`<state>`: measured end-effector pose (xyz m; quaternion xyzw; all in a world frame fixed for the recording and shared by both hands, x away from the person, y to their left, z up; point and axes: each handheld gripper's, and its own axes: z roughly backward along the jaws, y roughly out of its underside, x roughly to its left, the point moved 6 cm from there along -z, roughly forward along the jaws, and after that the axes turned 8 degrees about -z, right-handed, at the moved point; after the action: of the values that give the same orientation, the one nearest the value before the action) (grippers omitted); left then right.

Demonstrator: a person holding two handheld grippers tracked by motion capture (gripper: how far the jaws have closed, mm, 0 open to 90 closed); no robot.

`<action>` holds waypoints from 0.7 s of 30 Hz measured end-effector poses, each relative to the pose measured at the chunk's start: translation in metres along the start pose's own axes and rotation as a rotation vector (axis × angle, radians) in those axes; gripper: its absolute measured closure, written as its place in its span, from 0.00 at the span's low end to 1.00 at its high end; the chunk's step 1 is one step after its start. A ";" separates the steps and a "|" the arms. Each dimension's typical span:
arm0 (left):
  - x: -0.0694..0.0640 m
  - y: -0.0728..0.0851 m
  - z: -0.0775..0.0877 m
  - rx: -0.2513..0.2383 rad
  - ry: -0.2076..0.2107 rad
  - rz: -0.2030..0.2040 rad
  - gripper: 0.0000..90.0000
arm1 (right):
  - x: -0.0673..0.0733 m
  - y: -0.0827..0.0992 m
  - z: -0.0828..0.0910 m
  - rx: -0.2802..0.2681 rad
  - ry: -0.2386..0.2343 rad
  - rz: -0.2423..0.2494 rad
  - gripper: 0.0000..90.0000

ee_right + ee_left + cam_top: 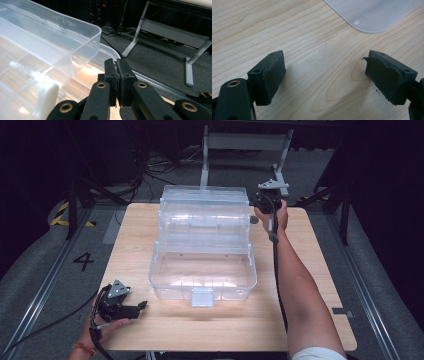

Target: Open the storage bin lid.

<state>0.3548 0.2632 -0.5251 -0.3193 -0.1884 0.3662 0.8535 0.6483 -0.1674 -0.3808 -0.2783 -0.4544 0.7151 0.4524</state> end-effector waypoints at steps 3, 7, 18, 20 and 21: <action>0.000 0.000 0.000 -0.002 -0.001 -0.002 0.19 | 0.000 0.002 0.003 0.000 -0.001 0.008 0.97; 0.000 0.000 0.000 -0.002 0.001 -0.002 0.19 | 0.002 0.004 0.011 -0.003 -0.008 0.021 0.97; 0.000 0.000 0.000 -0.002 0.000 -0.003 0.19 | 0.007 0.010 0.037 -0.004 -0.024 0.065 0.94; 0.000 0.000 0.000 -0.001 -0.001 -0.005 0.19 | 0.007 0.011 0.040 -0.004 -0.027 0.067 0.94; 0.000 0.000 0.000 -0.002 -0.001 -0.004 0.19 | 0.007 0.012 0.043 -0.003 -0.028 0.080 0.94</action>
<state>0.3547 0.2635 -0.5251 -0.3194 -0.1897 0.3644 0.8539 0.6059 -0.1798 -0.3731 -0.2869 -0.4503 0.7358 0.4166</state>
